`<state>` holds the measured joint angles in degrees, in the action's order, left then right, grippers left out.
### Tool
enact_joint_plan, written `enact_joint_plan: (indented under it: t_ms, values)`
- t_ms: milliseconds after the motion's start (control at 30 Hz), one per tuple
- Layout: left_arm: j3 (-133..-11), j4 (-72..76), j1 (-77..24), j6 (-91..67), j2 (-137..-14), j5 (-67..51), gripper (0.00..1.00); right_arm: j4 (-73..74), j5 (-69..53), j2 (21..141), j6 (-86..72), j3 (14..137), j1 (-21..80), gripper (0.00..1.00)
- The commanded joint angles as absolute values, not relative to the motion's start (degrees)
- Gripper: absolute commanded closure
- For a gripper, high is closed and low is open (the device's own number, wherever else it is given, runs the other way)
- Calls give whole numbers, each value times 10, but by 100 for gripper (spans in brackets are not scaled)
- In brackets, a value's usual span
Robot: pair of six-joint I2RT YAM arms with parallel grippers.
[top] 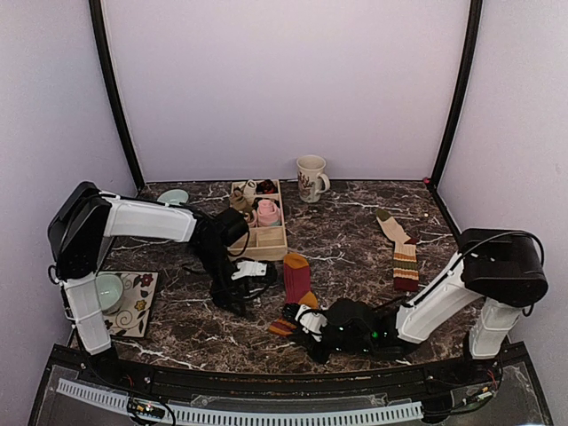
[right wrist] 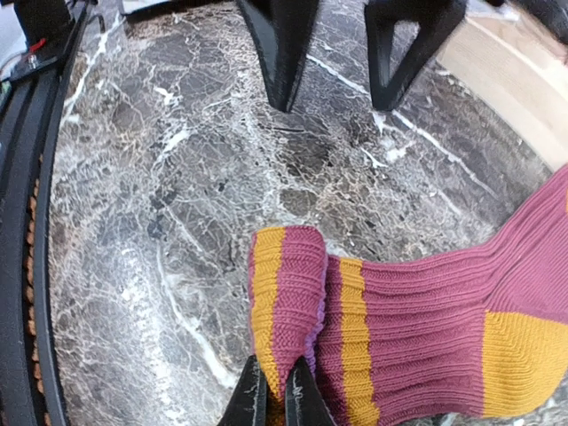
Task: Roll the socks
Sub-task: Roll the sock at the center of the board.
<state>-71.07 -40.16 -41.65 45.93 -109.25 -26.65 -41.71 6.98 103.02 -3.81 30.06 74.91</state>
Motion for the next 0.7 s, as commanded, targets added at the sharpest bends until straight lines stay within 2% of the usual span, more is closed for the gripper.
enact_joint_plan:
  t_ms: [0, 133, 233, 367, 533, 667]
  values:
    - [-661, -362, -420, 475, -1022, -232, 28, -339, -30, 1059, -116, 280, 711, 100]
    - [-637, -341, -425, 492, -991, -242, 31, -340, -97, 1056, -159, 271, 667, 100]
    - [-624, -319, -448, 511, -976, -230, 36, -355, -124, 1053, -188, 259, 648, 100]
    - [-599, -276, -496, 539, -959, -201, 37, -364, -165, 1077, -236, 257, 633, 100]
    - [-613, -249, -546, 543, -990, -171, 39, -379, -186, 1102, -278, 251, 624, 100]
    - [-646, -240, -564, 540, -1016, -174, 46, -383, -186, 1100, -293, 241, 618, 100]
